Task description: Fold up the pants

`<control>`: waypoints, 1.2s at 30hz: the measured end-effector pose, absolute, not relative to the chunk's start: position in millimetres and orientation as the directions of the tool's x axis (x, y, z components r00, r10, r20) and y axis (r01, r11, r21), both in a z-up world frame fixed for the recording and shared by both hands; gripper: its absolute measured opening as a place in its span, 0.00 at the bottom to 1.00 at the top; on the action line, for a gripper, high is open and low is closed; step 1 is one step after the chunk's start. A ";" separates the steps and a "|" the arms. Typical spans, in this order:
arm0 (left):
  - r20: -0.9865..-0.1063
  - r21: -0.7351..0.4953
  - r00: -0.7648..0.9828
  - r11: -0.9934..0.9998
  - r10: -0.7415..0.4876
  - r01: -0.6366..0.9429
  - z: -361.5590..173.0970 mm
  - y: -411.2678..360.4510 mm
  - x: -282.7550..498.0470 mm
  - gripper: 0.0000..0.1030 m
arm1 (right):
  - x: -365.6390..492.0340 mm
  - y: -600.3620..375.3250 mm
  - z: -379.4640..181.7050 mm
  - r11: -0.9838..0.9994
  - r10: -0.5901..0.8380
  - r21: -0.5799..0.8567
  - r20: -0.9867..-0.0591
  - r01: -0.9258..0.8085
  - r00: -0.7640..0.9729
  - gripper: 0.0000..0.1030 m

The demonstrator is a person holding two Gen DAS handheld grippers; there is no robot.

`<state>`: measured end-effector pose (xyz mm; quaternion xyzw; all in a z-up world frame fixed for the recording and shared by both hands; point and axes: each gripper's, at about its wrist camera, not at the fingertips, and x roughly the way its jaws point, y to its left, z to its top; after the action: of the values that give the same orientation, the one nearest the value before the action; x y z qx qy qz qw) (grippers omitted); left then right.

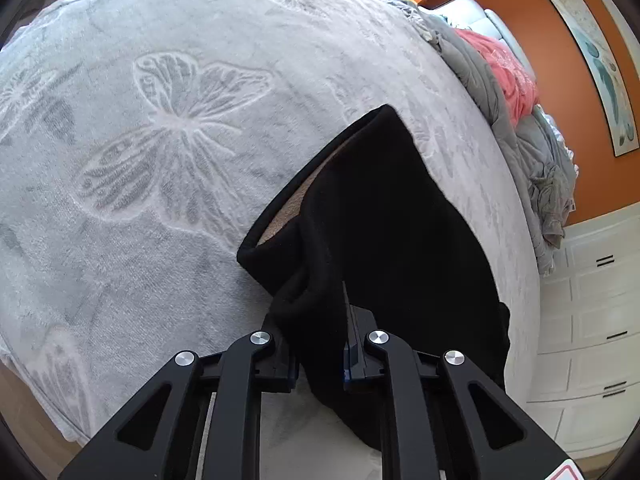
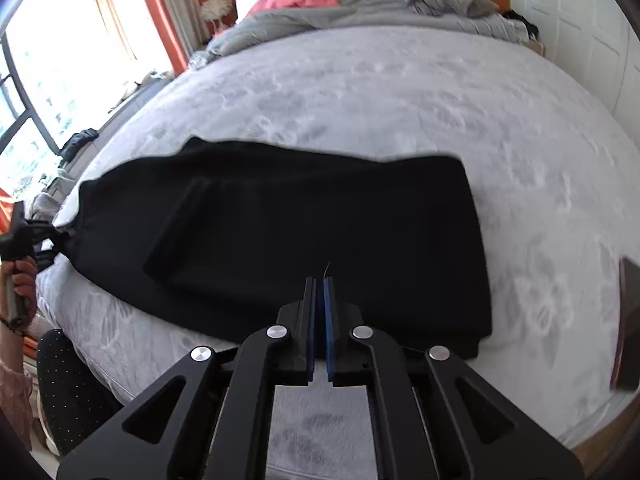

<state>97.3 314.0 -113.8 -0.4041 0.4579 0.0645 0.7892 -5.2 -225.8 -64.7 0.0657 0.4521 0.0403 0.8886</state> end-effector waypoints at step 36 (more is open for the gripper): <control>-0.781 -0.344 0.560 0.939 -0.277 -0.017 -82.2 122.7 -44.5 0.67 | 109.7 -57.6 -83.1 0.932 0.324 0.190 -0.819 -0.309 0.473 0.13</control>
<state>-44.5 122.7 -82.2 -0.1584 0.4633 -0.0747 0.8687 109.7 -57.6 -83.1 0.0076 0.4789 0.1842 0.8583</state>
